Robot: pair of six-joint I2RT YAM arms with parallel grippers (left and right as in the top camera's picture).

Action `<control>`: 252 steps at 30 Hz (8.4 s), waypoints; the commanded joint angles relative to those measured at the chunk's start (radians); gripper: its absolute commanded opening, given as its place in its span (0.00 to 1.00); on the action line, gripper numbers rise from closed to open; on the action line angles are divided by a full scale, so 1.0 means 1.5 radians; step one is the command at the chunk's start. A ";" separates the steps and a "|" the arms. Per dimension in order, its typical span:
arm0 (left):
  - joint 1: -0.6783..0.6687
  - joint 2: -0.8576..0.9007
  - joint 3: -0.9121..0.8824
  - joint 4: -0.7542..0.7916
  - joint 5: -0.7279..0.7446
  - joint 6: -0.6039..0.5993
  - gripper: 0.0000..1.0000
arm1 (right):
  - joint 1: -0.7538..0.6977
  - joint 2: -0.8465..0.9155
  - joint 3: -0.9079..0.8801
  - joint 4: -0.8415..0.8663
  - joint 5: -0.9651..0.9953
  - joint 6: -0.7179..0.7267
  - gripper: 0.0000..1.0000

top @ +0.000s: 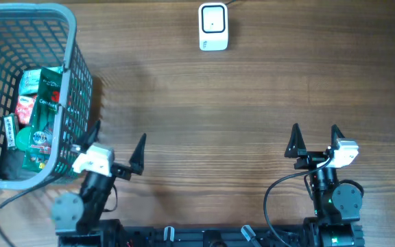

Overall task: Scan the item barcode
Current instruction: 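Move the left gripper toward the grey basket, then grasp the green wipes pack in the basket with the left gripper, then carry the green wipes pack under the scanner and drop it on table, then reach into the basket and grasp the green-capped jar with left gripper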

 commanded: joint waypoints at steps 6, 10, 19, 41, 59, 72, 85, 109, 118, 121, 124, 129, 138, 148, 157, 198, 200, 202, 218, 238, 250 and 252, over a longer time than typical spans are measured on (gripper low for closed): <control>-0.003 0.417 0.609 -0.412 -0.013 -0.068 1.00 | 0.004 -0.002 -0.001 0.003 -0.008 -0.008 1.00; -0.003 0.474 0.640 -0.412 0.031 -0.068 1.00 | 0.004 -0.002 -0.001 0.003 -0.008 -0.008 1.00; 0.020 0.637 0.916 -0.472 -0.392 -0.219 1.00 | 0.004 -0.002 -0.001 0.003 -0.008 -0.008 1.00; 0.382 1.187 1.081 -0.874 -0.322 -0.677 1.00 | 0.004 -0.002 -0.001 0.003 -0.008 -0.008 1.00; 0.371 1.306 1.054 -0.803 -0.030 -0.001 1.00 | 0.004 -0.002 -0.001 0.003 -0.008 -0.008 1.00; 0.370 1.306 0.900 -0.749 0.035 -0.018 0.04 | 0.004 -0.002 -0.001 0.003 -0.008 -0.008 1.00; 0.370 1.280 1.615 -1.041 0.040 -0.279 0.04 | 0.004 -0.002 -0.001 0.003 -0.008 -0.008 1.00; -0.448 1.323 0.984 -0.684 0.046 0.039 0.08 | 0.004 -0.002 -0.001 0.003 -0.008 -0.008 1.00; -0.448 1.291 1.016 -0.682 0.003 0.037 1.00 | 0.004 -0.002 -0.001 0.003 -0.008 -0.008 1.00; -0.447 1.253 1.215 -0.767 -0.129 0.037 1.00 | 0.004 -0.002 -0.001 0.003 -0.008 -0.008 1.00; -0.448 1.212 1.363 -0.784 -0.153 0.019 1.00 | 0.004 -0.002 -0.001 0.003 -0.008 -0.008 1.00; -0.441 1.139 1.378 -0.761 -0.478 -0.132 1.00 | 0.004 -0.002 -0.001 0.003 -0.008 -0.008 1.00; 0.030 1.081 1.378 -0.995 -0.556 -0.806 1.00 | 0.004 -0.002 -0.001 0.003 -0.008 -0.008 1.00; 0.328 1.104 1.163 -1.021 -0.424 -0.802 1.00 | 0.004 -0.002 -0.001 0.003 -0.008 -0.008 1.00; 0.356 1.104 0.940 -0.960 -0.432 -0.819 1.00 | 0.004 -0.002 -0.001 0.003 -0.008 -0.008 1.00; 0.407 1.104 0.665 -0.670 -0.486 -0.553 1.00 | 0.004 -0.002 -0.001 0.003 -0.008 -0.008 1.00; 0.407 1.104 0.646 -0.647 -0.472 -0.553 1.00 | 0.004 -0.002 -0.001 0.003 -0.008 -0.008 1.00; 0.407 1.104 0.610 -0.620 -0.447 -0.553 1.00 | 0.004 -0.002 -0.001 0.003 -0.008 -0.008 1.00; 0.406 1.104 0.561 -0.543 -0.447 -0.553 0.86 | 0.004 -0.002 -0.001 0.003 -0.008 -0.008 1.00; 0.406 1.021 0.783 -0.732 -0.364 -0.536 1.00 | 0.004 -0.002 -0.001 0.003 -0.008 -0.008 1.00; 0.406 1.022 0.618 -0.621 -0.365 -0.503 1.00 | 0.004 -0.002 -0.001 0.003 -0.008 -0.008 1.00; 0.407 1.022 0.608 -0.606 -0.369 -0.503 1.00 | 0.004 -0.002 -0.001 0.003 -0.008 -0.008 1.00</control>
